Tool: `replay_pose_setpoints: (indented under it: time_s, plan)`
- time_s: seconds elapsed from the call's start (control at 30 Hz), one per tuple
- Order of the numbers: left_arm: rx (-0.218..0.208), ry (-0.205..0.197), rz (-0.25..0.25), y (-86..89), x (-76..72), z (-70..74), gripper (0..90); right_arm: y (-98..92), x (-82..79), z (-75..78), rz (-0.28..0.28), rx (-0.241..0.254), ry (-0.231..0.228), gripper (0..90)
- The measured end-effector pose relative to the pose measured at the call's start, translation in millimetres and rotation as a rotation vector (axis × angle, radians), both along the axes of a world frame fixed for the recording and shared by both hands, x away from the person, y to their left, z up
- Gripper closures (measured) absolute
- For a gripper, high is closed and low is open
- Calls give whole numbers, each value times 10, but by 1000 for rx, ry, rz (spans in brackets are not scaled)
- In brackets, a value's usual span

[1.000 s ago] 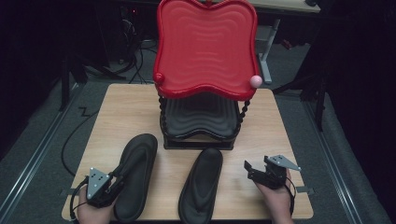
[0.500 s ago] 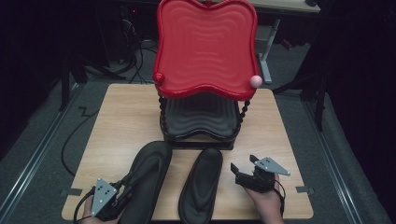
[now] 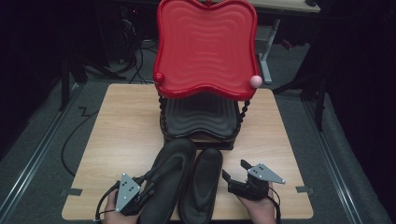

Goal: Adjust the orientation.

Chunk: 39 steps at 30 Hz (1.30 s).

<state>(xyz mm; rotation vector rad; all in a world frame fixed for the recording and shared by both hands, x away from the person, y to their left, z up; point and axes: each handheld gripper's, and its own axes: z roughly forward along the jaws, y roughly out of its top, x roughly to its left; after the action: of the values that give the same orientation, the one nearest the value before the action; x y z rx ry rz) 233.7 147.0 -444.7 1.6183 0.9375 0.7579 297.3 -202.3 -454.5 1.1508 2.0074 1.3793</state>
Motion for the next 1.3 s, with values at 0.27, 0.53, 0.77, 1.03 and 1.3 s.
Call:
replay_pose_setpoints:
  time_s: [0.27,0.53,0.77,1.03,1.3]
  plan:
    - [-9,-45,11,-288,265,87,758,154,-145,203,41,42,-56,184]
    - [-8,-75,33,-569,455,108,759,348,-211,349,90,78,-91,190]
    - [-19,-103,85,-691,578,146,758,634,-140,427,107,69,-111,268]
    - [-83,-166,161,-681,843,246,749,841,165,402,74,48,-173,554]
    - [-84,-196,198,-756,1159,295,733,934,517,436,-7,0,-210,727]
